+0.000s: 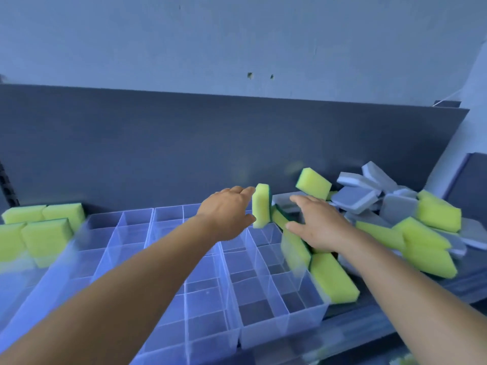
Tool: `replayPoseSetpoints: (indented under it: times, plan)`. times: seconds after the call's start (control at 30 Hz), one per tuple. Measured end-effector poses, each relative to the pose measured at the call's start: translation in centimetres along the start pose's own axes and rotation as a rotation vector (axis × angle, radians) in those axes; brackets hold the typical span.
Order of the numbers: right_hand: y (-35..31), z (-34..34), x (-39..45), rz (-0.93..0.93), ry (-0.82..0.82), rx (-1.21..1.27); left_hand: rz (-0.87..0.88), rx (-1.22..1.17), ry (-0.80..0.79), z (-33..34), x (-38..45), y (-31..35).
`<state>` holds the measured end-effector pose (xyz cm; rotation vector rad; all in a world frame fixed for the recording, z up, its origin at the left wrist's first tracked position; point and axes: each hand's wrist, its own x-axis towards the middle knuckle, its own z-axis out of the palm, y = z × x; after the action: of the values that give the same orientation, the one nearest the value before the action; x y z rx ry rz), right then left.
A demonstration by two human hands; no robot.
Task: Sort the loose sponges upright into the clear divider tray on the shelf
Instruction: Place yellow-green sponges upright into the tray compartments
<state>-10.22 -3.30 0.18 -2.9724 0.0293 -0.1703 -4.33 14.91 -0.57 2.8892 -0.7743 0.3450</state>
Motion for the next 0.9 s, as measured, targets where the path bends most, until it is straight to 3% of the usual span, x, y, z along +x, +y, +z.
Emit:
replayPoseSetpoints:
  times: [0.3, 0.63, 0.9]
  plan:
    - [2.1, 1.4, 4.2, -0.038, -0.082, 0.103, -0.034, 0.015, -0.05, 1.5, 4.6, 0.7]
    - [2.1, 3.2, 7.7, -0.05, -0.142, 0.137, 0.13, -0.013, -0.158, 2.5, 7.5, -0.9]
    - [2.6, 4.0, 9.0, 0.004, 0.019, 0.141, 0.164, 0.04, -0.149, 2.6, 8.9, -1.8]
